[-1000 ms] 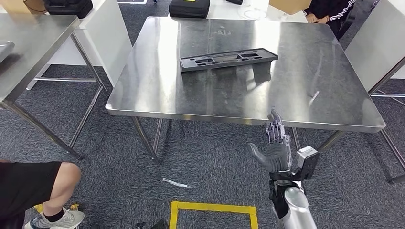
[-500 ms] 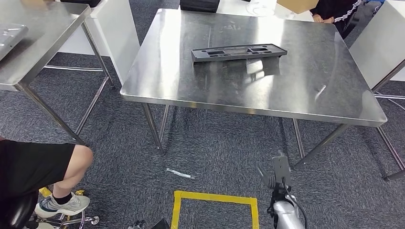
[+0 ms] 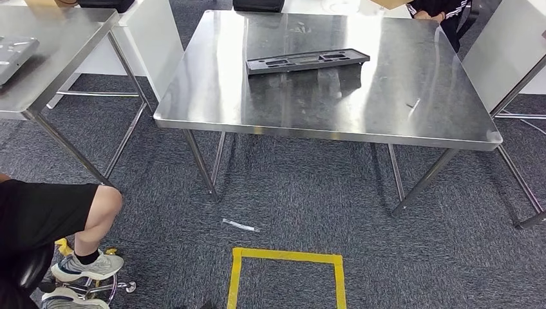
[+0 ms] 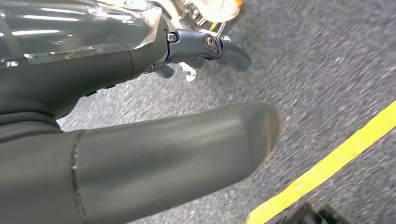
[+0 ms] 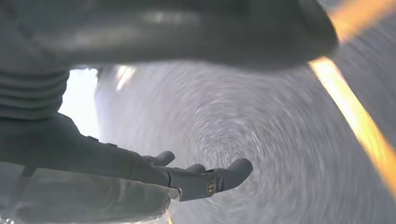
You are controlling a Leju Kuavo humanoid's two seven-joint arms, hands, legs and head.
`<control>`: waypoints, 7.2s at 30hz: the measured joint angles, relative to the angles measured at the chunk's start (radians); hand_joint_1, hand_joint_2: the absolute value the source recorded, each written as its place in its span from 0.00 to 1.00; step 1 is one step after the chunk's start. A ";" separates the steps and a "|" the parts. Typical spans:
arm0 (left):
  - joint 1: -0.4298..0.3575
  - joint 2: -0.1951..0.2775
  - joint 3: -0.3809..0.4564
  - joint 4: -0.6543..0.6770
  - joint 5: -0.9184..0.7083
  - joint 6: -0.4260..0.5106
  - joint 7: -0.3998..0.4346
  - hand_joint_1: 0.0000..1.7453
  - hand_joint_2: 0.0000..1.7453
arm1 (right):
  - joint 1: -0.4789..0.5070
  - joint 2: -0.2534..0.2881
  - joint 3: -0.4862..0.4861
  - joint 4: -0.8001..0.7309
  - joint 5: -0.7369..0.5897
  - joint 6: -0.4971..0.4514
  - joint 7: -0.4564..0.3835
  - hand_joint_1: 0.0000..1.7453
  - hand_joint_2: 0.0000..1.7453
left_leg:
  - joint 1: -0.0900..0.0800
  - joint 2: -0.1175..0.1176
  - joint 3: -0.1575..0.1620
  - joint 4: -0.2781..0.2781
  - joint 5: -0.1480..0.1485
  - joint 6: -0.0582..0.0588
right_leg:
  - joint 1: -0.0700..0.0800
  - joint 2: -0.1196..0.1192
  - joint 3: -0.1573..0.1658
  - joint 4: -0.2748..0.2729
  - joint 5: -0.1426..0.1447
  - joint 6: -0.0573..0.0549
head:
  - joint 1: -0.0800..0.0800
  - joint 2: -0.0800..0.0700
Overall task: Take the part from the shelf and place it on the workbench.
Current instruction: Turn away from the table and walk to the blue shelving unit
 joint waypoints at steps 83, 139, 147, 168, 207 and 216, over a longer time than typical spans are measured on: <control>-0.028 0.005 0.256 0.036 -0.019 -0.067 -0.017 0.00 0.00 | -0.043 0.079 -0.360 0.030 -0.412 -0.005 -0.124 0.00 0.00 | 0.055 0.096 0.072 -0.317 0.216 -0.050 | -0.049 -0.048 -0.003 0.035 -0.045 0.079 | 0.014 0.000; -0.045 -0.021 0.282 0.038 -0.101 -0.106 -0.029 0.00 0.00 | -0.027 0.078 -0.416 0.030 -0.352 -0.007 -0.131 0.00 0.00 | -0.003 0.071 0.155 -0.291 0.100 0.060 | -0.007 0.006 -0.125 0.222 -0.080 0.065 | 0.017 0.000; -0.054 -0.026 0.281 0.034 -0.104 -0.113 -0.029 0.00 0.00 | -0.026 0.076 -0.424 0.029 -0.345 -0.008 -0.128 0.00 0.00 | -0.007 0.101 0.158 -0.270 0.079 0.021 | -0.005 -0.018 -0.005 0.002 -0.001 0.023 | 0.012 0.000; -0.048 -0.012 0.300 0.033 -0.092 -0.103 -0.030 0.00 0.00 | -0.040 0.088 -0.426 0.029 -0.304 0.006 -0.119 0.00 0.00 | -0.004 0.045 0.150 -0.280 0.098 0.062 | -0.010 0.020 -0.188 0.316 -0.101 0.047 | 0.018 0.000; -0.062 -0.023 0.328 0.035 -0.141 -0.120 -0.031 0.00 0.00 | -0.042 0.088 -0.458 0.028 -0.261 0.007 -0.127 0.00 0.00 | -0.006 0.123 0.169 -0.270 0.077 0.018 | 0.004 -0.036 -0.037 0.026 0.003 0.034 | 0.011 0.000; -0.058 -0.022 0.328 0.037 -0.141 -0.118 -0.033 0.00 0.00 | -0.040 0.088 -0.462 0.028 -0.253 0.007 -0.127 0.00 0.00 | 0.006 -0.010 0.065 -0.080 0.019 0.009 | -0.001 0.079 -0.032 0.022 0.014 0.000 | 0.001 0.000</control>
